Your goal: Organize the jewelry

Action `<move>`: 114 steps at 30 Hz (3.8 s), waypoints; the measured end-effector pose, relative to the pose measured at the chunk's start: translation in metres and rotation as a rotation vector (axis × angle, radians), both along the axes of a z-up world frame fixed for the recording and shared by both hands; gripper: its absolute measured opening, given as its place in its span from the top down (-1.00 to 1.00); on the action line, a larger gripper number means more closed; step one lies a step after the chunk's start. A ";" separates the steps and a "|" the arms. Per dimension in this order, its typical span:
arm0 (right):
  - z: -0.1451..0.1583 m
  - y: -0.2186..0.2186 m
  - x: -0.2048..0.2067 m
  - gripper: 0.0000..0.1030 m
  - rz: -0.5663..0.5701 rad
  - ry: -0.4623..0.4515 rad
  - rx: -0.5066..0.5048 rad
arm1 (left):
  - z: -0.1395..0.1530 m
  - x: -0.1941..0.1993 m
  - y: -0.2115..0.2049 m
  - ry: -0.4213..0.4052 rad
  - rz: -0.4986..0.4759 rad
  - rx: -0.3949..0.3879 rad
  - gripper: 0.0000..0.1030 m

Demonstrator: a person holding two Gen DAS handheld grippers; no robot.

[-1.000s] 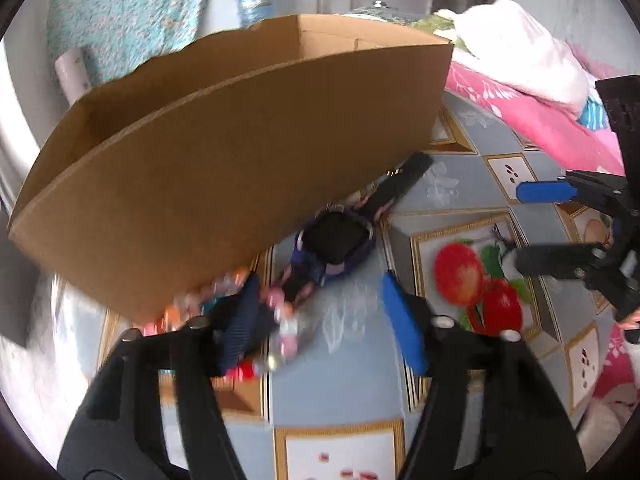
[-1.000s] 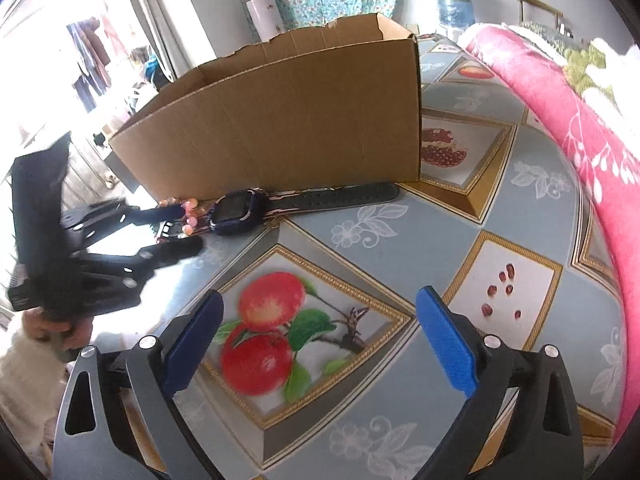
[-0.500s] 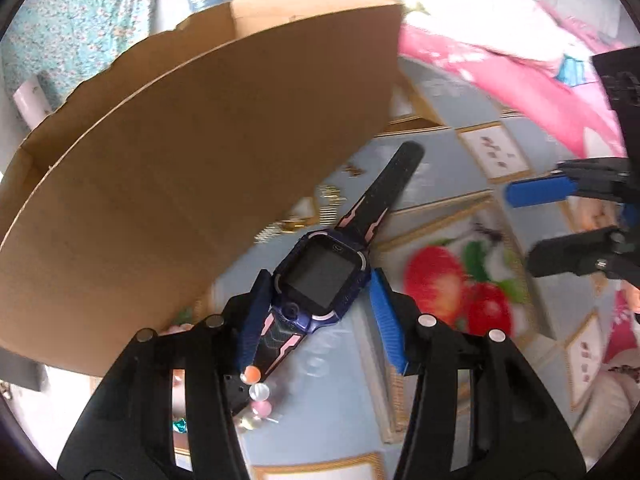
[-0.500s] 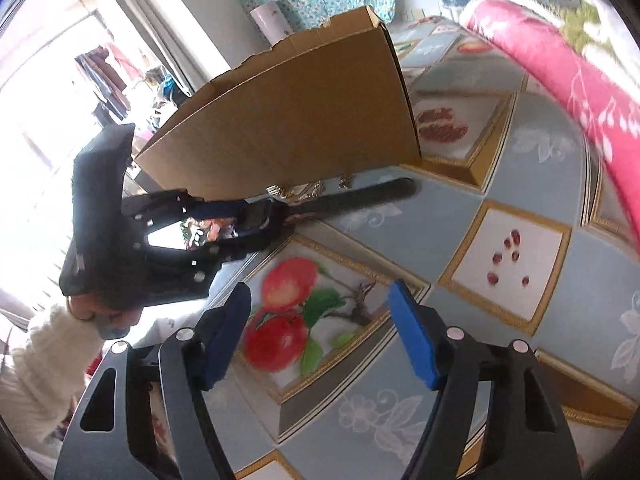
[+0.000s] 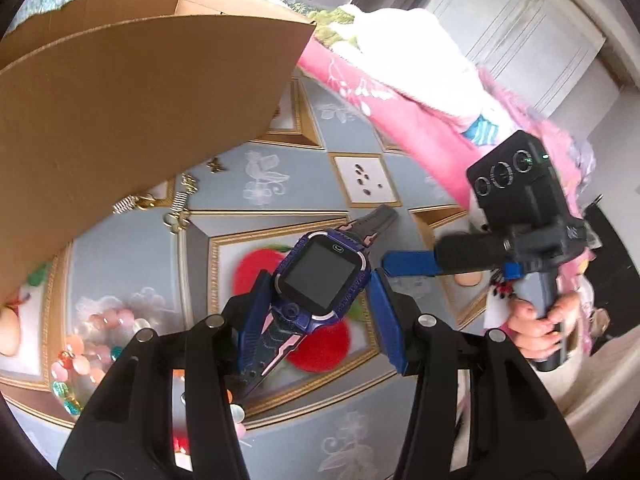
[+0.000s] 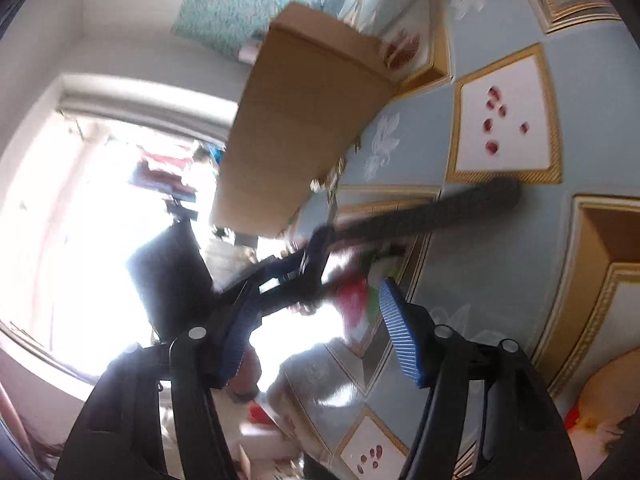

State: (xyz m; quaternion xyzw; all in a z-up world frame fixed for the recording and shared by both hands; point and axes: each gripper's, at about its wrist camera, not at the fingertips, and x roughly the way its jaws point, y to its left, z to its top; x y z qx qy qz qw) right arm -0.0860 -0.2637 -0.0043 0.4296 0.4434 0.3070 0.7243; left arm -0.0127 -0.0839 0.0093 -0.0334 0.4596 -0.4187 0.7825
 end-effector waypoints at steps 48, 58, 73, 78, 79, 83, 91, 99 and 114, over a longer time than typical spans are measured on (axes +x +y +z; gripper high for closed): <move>0.142 0.034 -0.036 0.93 0.146 -0.366 -0.052 | 0.038 -0.089 -0.008 -0.488 0.043 0.093 0.45; 0.178 0.050 -0.017 0.93 0.162 -0.436 0.012 | 0.082 -0.102 0.040 -0.630 0.351 0.091 0.92; 0.175 0.111 0.192 0.93 0.147 -0.228 -0.240 | 0.135 0.117 0.086 -0.418 0.268 0.671 0.93; 0.110 0.129 0.266 0.93 0.144 0.050 -0.340 | 0.084 0.190 0.077 -0.260 0.221 0.924 0.92; 0.099 0.133 0.278 0.93 0.147 0.096 -0.368 | 0.072 0.200 0.073 -0.224 0.205 0.973 0.92; 0.072 0.144 0.314 0.93 0.134 0.208 -0.482 | 0.036 0.226 0.058 -0.154 0.132 1.123 0.92; 0.019 0.161 0.365 0.85 0.113 0.386 -0.601 | -0.004 0.250 0.048 -0.126 0.069 1.332 0.88; 0.041 0.172 0.367 0.29 0.152 0.237 -0.835 | -0.001 0.257 0.050 -0.065 0.068 1.303 0.12; 0.157 0.096 0.249 0.24 0.001 -0.281 -0.926 | 0.010 0.275 0.041 -0.004 0.076 1.109 0.52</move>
